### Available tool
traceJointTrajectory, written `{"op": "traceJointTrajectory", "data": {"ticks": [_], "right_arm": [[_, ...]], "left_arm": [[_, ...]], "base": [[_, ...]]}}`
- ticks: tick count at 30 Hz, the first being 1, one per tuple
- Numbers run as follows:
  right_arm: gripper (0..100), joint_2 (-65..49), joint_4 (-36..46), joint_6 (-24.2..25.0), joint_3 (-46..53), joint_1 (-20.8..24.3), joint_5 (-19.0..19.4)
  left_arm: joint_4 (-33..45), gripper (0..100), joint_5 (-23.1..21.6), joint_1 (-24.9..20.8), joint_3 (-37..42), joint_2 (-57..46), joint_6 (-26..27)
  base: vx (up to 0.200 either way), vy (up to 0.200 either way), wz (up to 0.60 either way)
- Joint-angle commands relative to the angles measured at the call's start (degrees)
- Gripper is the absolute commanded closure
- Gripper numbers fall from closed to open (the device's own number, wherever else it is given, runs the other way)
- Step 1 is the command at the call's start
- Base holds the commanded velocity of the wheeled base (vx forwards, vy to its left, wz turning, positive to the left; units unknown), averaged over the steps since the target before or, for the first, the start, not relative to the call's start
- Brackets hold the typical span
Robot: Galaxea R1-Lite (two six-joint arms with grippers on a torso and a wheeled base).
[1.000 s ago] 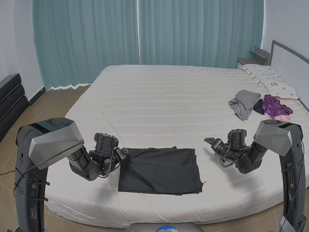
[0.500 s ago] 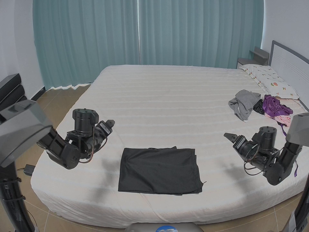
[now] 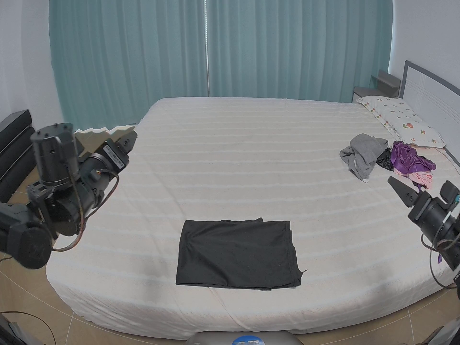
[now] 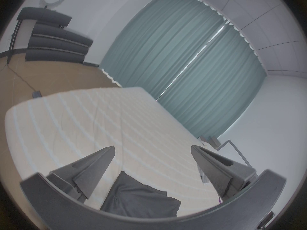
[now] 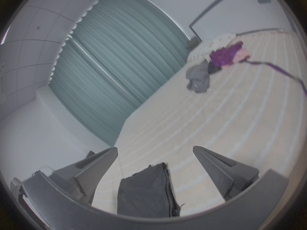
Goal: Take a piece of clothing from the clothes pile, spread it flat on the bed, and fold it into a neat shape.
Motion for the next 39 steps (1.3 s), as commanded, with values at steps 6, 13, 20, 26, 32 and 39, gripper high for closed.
{"op": "traceJointTrajectory", "data": {"ticks": [6,13,20,26,32,39], "right_arm": [[0,-55.8,41.3,-22.2,7.2,-0.3,0.4],[0,-63.5,48.5,-24.4,9.2,-2.0,0.6],[0,-71.5,54.5,-30.9,7.8,-4.4,5.8],[0,-75.2,58.6,-35.7,3.4,-7.5,6.4],[0,-79.9,66.0,-38.9,1.5,-10.8,5.6],[0,-79.9,63.8,-41.3,3.1,-10.8,5.8]], "left_arm": [[0.4,0,16.5,-5.0,16.9,-38.6,23.0],[0.8,0,18.4,3.8,21.8,-52.7,32.7],[9.1,0,18.4,12.3,22.3,-67.2,33.8],[16.6,0,17.8,17.2,22.0,-76.7,35.3],[20.8,0,16.5,23.8,22.0,-82.9,35.6],[23.5,0,10.4,26.2,23.8,-86.3,36.3]], "base": [[0.000,0.000,0.00],[0.000,0.000,0.00],[0.000,0.000,0.00],[0.000,0.000,0.00],[0.000,0.000,0.00],[0.000,0.000,0.00]]}}
